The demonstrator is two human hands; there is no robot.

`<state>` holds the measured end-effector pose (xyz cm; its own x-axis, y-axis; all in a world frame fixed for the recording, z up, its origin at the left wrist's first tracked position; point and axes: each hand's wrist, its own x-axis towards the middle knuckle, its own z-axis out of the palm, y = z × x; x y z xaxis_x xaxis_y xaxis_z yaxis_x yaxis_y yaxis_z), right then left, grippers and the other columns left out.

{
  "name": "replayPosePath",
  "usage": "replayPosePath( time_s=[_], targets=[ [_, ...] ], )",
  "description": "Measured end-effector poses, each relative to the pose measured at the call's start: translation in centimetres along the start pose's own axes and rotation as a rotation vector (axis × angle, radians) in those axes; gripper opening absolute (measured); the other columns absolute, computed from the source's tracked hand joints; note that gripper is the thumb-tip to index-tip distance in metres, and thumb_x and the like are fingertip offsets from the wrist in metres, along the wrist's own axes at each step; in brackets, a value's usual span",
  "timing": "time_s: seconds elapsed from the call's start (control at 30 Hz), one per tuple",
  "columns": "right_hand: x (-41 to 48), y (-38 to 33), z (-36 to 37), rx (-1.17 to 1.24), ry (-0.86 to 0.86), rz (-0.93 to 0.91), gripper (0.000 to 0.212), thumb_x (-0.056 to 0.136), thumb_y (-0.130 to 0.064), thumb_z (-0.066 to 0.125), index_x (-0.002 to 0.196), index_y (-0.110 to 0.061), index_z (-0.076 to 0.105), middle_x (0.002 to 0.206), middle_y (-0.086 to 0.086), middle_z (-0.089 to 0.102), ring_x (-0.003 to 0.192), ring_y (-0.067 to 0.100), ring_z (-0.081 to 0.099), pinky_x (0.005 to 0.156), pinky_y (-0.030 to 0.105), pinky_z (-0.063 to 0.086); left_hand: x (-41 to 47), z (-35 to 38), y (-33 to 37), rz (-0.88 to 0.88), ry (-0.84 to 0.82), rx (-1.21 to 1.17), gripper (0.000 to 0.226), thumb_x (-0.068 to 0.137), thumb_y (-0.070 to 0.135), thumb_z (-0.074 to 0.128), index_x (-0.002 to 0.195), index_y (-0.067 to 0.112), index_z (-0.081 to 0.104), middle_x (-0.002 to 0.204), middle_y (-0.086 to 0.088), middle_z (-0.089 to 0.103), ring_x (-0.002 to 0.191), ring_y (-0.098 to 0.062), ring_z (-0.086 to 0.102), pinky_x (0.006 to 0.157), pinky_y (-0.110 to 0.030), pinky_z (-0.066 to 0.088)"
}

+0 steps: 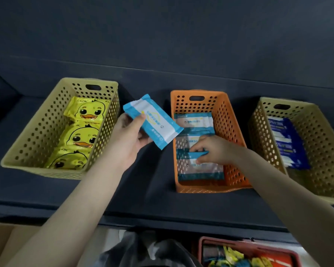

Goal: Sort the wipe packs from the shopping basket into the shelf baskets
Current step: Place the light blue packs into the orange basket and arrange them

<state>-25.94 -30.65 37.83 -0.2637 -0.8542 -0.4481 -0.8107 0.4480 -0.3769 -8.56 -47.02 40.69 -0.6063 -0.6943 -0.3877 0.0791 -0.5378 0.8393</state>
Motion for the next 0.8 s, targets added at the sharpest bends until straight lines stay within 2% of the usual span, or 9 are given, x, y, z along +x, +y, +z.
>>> replayPosePath(
  time_s=[0.2, 0.27, 0.37, 0.43, 0.5, 0.57, 0.6, 0.7, 0.8],
  targets=[
    [-0.3, -0.6, 0.6, -0.158, 0.061, 0.009, 0.028, 0.083, -0.036, 0.068, 0.111, -0.029, 0.065, 0.103, -0.012, 0.059, 0.102, 0.012, 0.052, 0.091, 0.031, 0.043, 1.3, -0.1, -0.3, -0.070, -0.008, -0.083, 0.029, 0.096, 0.008, 0.053, 0.124, 0.017, 0.053, 0.115, -0.008, 0.069, 0.100, -0.025, 0.071, 0.076, -0.045, 0.060],
    [-0.3, -0.8, 0.9, -0.210, 0.105, 0.026, 0.027, 0.081, -0.038, 0.069, 0.105, -0.032, 0.059, 0.102, -0.013, 0.058, 0.099, 0.012, 0.049, 0.086, 0.031, 0.042, 1.4, 0.0, -0.3, -0.089, 0.004, -0.107, 0.029, 0.098, 0.014, 0.052, 0.127, 0.018, 0.053, 0.116, -0.009, 0.069, 0.098, -0.025, 0.071, 0.074, -0.044, 0.060],
    [-0.3, -0.9, 1.0, -0.155, 0.144, 0.070, 0.026, 0.078, -0.035, 0.072, 0.091, -0.030, 0.050, 0.099, -0.011, 0.050, 0.090, 0.013, 0.051, 0.077, 0.035, 0.049, 1.4, 0.1, -0.2, -0.110, 0.016, -0.123, 0.028, 0.100, 0.020, 0.050, 0.128, 0.019, 0.052, 0.116, -0.009, 0.068, 0.094, -0.023, 0.072, 0.071, -0.042, 0.061],
    [-0.3, -0.7, 0.6, -0.111, 0.190, 0.092, 0.024, 0.078, -0.035, 0.073, 0.087, -0.029, 0.052, 0.097, -0.011, 0.050, 0.087, 0.011, 0.053, 0.077, 0.033, 0.051, 1.3, 0.1, -0.1, -0.121, 0.012, -0.135, 0.028, 0.100, 0.021, 0.049, 0.128, 0.018, 0.052, 0.116, -0.010, 0.068, 0.093, -0.023, 0.073, 0.070, -0.042, 0.061],
    [-0.5, -0.4, -0.4, 0.070, 0.282, 0.109, 0.017, 0.081, -0.036, 0.072, 0.087, -0.029, 0.058, 0.091, -0.014, 0.058, 0.085, 0.007, 0.059, 0.078, 0.028, 0.053, 1.0, 0.1, -0.2, -0.132, -0.012, -0.142, 0.028, 0.100, 0.019, 0.048, 0.128, 0.017, 0.050, 0.116, -0.012, 0.068, 0.094, -0.025, 0.072, 0.070, -0.043, 0.061],
    [-1.1, -0.7, -1.8, 0.401, 0.380, 0.135, 0.012, 0.089, -0.037, 0.064, 0.095, -0.026, 0.065, 0.091, -0.011, 0.067, 0.084, 0.006, 0.065, 0.075, 0.024, 0.055, 0.6, 0.3, -0.2, -0.159, -0.064, -0.154, 0.031, 0.100, 0.017, 0.047, 0.130, 0.013, 0.049, 0.117, -0.015, 0.068, 0.097, -0.028, 0.071, 0.071, -0.044, 0.060],
    [-1.5, -1.0, -2.4, 0.585, 0.404, 0.146, 0.018, 0.094, -0.038, 0.056, 0.101, -0.025, 0.066, 0.094, -0.008, 0.070, 0.084, 0.008, 0.068, 0.075, 0.025, 0.056, 0.4, 0.5, -0.3, -0.176, -0.091, -0.162, 0.032, 0.099, 0.016, 0.047, 0.131, 0.012, 0.048, 0.118, -0.016, 0.068, 0.098, -0.029, 0.071, 0.072, -0.044, 0.060],
    [-2.0, -2.1, -3.0, 0.977, 0.338, 0.170, 0.035, 0.098, -0.047, 0.043, 0.118, -0.025, 0.062, 0.102, 0.000, 0.073, 0.088, 0.014, 0.072, 0.080, 0.028, 0.058, -0.2, 1.6, -0.7, -0.195, -0.163, -0.164, 0.032, 0.099, 0.012, 0.048, 0.131, 0.007, 0.048, 0.118, -0.018, 0.068, 0.102, -0.031, 0.069, 0.078, -0.046, 0.059],
    [-2.1, -2.9, -2.8, 1.129, 0.273, 0.152, 0.034, 0.094, -0.042, 0.056, 0.116, -0.017, 0.063, 0.105, 0.006, 0.074, 0.097, 0.023, 0.071, 0.089, 0.039, 0.056, -0.8, 2.6, -1.1, -0.144, -0.229, -0.109, 0.026, 0.098, 0.012, 0.051, 0.124, 0.006, 0.050, 0.116, -0.016, 0.069, 0.102, -0.029, 0.069, 0.082, -0.043, 0.059]
  ],
)
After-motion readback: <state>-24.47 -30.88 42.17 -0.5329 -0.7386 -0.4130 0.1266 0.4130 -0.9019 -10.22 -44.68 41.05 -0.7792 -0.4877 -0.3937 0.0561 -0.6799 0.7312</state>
